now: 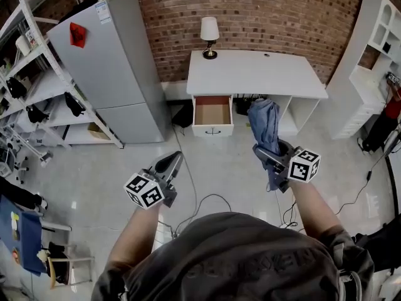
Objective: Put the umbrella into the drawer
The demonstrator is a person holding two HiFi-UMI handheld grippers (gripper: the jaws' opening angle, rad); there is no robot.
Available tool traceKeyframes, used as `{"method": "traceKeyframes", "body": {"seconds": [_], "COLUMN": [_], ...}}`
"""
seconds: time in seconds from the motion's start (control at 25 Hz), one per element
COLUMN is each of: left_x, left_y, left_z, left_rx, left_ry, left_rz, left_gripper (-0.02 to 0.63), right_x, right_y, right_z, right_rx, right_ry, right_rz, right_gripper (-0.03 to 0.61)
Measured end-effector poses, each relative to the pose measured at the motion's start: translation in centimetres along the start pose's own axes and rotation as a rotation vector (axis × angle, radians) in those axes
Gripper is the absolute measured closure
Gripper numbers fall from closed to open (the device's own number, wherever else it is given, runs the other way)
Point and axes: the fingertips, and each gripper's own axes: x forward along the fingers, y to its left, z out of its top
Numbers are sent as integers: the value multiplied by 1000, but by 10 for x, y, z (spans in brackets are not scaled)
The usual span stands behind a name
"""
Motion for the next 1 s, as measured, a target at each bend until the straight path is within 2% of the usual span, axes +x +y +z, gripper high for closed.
{"method": "traceKeyframes", "body": {"seconds": [0.64, 0.8, 1.0], "left_x": [57, 59, 58], "left_y": [-76, -73, -43], "left_z": [-26, -32, -30], "left_rx": [7, 1, -22], "left_ry": [3, 9, -10], "left_rz": [28, 42, 59], "left_gripper": [614, 614, 614], "right_x": [-78, -77, -56], "right_y": [-45, -55, -66], "right_z": [4, 2, 4], "right_rx": [-20, 0, 7], "right_ry": [32, 31, 29], "right_rz": [27, 32, 27], "right_gripper": [311, 311, 311]}}
